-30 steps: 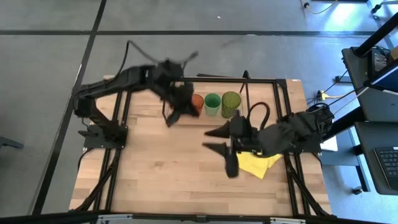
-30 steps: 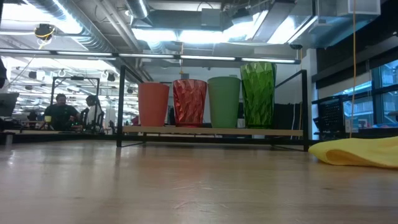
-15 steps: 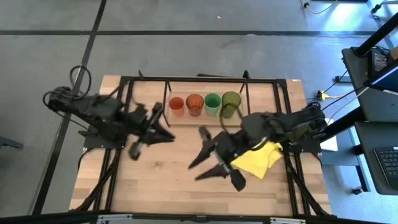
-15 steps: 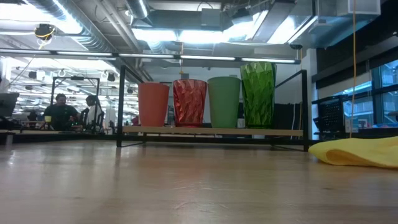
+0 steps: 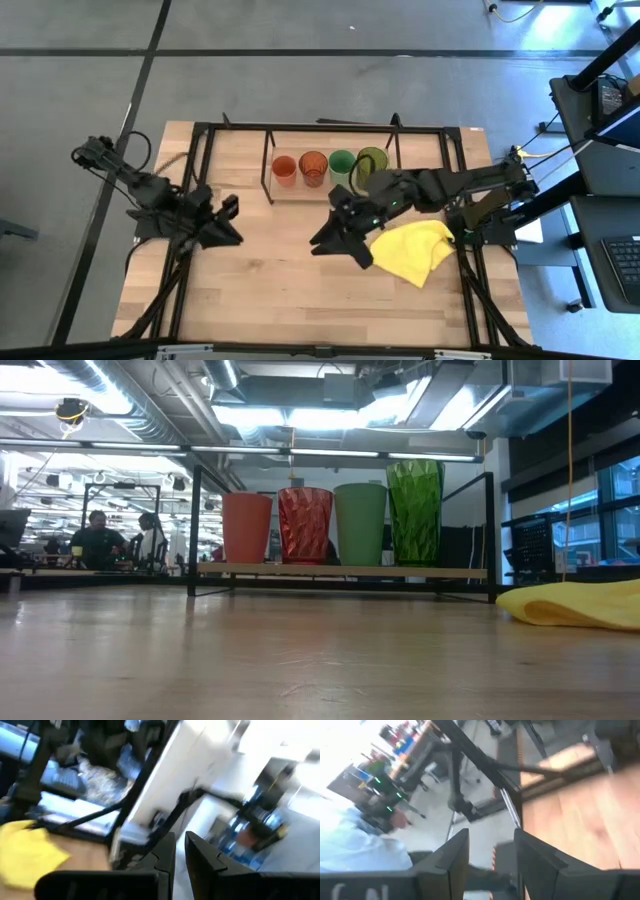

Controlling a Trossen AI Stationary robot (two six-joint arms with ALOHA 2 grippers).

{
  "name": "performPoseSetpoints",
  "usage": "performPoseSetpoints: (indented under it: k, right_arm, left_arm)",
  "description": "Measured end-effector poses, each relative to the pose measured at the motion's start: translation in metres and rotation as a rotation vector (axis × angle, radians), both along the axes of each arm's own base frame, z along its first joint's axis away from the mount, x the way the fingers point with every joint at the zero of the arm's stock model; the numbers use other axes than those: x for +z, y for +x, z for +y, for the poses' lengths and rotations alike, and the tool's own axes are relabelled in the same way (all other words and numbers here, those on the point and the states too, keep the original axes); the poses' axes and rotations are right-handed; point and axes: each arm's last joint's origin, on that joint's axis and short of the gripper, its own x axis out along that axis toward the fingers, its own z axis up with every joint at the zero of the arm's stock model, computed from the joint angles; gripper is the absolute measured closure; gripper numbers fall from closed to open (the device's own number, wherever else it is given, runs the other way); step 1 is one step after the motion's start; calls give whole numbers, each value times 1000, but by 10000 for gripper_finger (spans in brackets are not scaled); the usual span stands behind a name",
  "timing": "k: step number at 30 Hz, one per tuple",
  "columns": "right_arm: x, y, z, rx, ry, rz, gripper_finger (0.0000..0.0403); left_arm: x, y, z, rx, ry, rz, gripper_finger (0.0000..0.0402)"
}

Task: Stack small to large cups/mugs on shelf
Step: Return to Home Position

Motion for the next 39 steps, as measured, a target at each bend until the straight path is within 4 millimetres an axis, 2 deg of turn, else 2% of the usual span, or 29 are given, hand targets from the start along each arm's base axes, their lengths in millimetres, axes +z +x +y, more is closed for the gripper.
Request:
performPoseSetpoints:
  k: [2, 5, 10, 14, 17, 19, 23, 25, 28, 32, 39]
  right_arm:
    - [-7, 1, 1, -6, 7, 41, 245]
    - [-1, 0, 0, -20, 14, -8, 245]
    - [12, -3, 5, 145, -142, -186, 245]
    - [22, -23, 7, 193, -229, -213, 245]
    - [19, -35, 9, 107, -367, -209, 245]
    - [13, -42, 6, 58, -398, -218, 245]
    - [5, -66, -3, 61, -352, -422, 245]
    - [-8, -79, -9, 59, -314, -517, 245]
    - [-40, -96, -18, 26, -273, -606, 245]
    - [-76, -126, -29, -19, -230, -761, 245]
    - [-140, -158, -41, -151, -205, -822, 245]
  left_arm:
    - [4, -6, 2, -7, -54, -51, 367]
    - [12, -12, 4, -39, -14, -146, 367]
    - [17, -24, 7, -124, 56, -234, 367]
    - [16, -32, 11, -149, 94, -239, 367]
    - [7, -37, 15, -127, 118, -256, 367]
    - [-4, -40, 18, -93, 109, -244, 367]
    - [-31, -49, 24, -59, 63, -312, 367]
    - [-42, -55, 27, -71, 51, -399, 367]
    - [-59, -62, 31, -88, 37, -461, 367]
    - [-86, -66, 33, -87, 51, -451, 367]
    - [-136, -65, 35, -43, 23, -368, 366]
